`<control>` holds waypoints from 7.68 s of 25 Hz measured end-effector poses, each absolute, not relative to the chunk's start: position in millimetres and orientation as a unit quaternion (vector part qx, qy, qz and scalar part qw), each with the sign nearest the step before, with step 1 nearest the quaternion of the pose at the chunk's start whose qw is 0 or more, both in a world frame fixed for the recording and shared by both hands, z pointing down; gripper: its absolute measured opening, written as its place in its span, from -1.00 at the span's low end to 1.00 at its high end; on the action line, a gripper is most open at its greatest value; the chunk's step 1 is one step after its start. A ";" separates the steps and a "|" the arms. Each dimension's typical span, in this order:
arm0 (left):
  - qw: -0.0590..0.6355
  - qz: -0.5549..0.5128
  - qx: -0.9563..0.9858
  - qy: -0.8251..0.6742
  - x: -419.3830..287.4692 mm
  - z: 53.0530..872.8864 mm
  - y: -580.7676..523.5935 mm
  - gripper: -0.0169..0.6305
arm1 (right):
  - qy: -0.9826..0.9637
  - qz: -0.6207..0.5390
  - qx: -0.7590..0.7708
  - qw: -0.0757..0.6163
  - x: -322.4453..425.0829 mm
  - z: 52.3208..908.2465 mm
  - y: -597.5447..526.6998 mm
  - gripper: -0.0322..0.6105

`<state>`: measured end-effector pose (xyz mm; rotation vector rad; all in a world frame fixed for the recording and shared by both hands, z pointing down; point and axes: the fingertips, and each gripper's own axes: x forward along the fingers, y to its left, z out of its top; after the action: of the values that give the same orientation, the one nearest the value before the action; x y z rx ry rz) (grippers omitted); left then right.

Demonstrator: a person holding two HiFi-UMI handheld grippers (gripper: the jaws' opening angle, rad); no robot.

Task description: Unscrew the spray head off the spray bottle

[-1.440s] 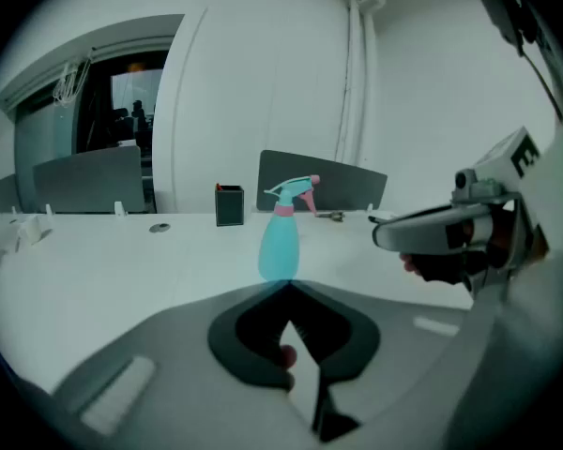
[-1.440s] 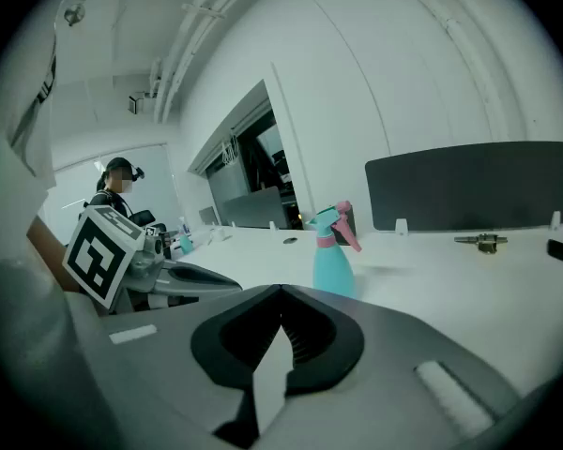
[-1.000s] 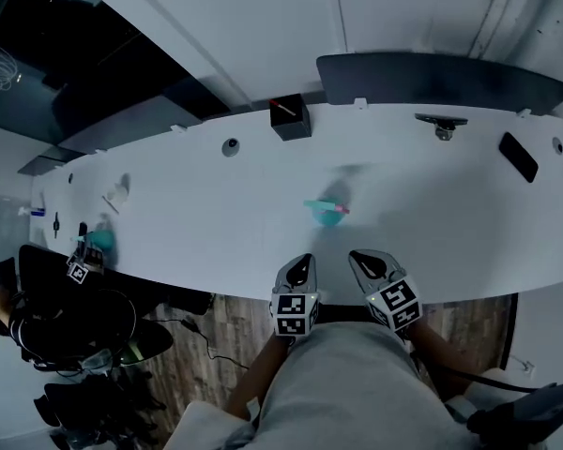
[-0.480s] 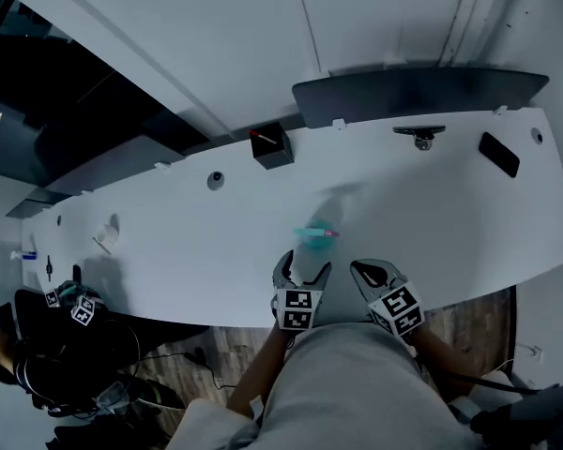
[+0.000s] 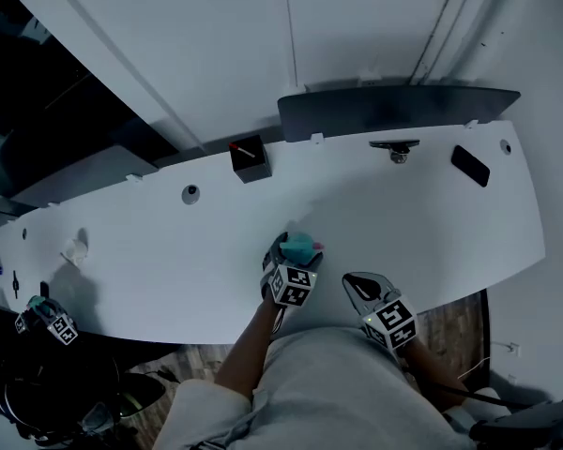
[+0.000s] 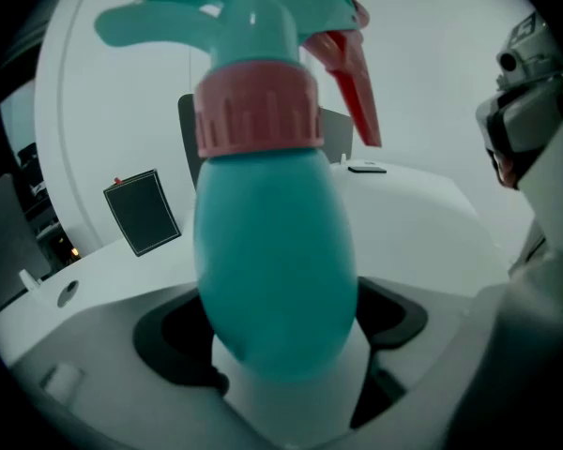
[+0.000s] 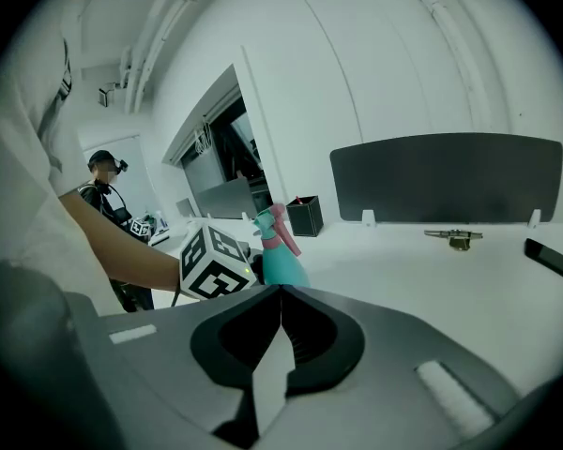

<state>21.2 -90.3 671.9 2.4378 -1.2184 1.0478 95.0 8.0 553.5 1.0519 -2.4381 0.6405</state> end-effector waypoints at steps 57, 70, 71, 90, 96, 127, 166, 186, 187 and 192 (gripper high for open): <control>-0.016 0.462 0.781 -0.419 -23.5 646.7 -54.8 0.30 | -0.835 0.501 0.165 0.160 -8.6 462.7 12.3 -0.35; -0.085 0.466 0.773 -0.423 -13.3 636.0 -57.9 0.30 | -0.732 0.581 0.325 0.140 17.3 513.0 -28.2 -0.49; -0.083 0.464 0.774 -0.423 -12.7 636.1 -57.7 0.30 | -0.747 0.559 0.322 0.157 17.1 512.8 -28.4 -0.49; -0.044 0.413 0.820 -0.395 5.3 632.1 -45.1 0.30 | -0.772 -0.244 0.043 0.586 19.1 509.0 -14.1 -0.66; -0.014 0.384 0.833 -0.397 6.9 631.8 -42.3 0.29 | -0.758 -0.301 0.023 0.578 12.1 507.0 -12.9 -0.63; -0.121 0.383 0.788 -0.467 -9.3 604.8 -59.2 0.29 | -0.781 0.511 0.312 0.176 26.4 493.9 -30.7 -0.59; -0.007 0.319 0.819 -0.477 -9.8 608.6 -60.3 0.29 | -0.907 -0.067 0.154 0.387 -10.0 433.8 -16.5 -0.29; -0.140 0.323 0.793 -0.497 -7.5 577.2 -62.7 0.29 | -0.610 0.733 0.299 -0.029 38.0 492.3 -25.8 -0.27; -0.140 0.325 0.794 -0.495 -6.2 578.9 -62.2 0.29 | -0.636 0.712 0.298 -0.004 37.0 491.8 -25.8 -0.32; -0.131 0.338 0.792 -0.490 -8.0 589.3 -64.8 0.29 | -0.779 0.553 0.261 0.138 22.8 488.9 -25.7 -0.39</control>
<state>-8.0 -64.8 589.3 2.7205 -1.6840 1.1614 22.8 -25.7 488.9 0.7543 -2.2540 1.6008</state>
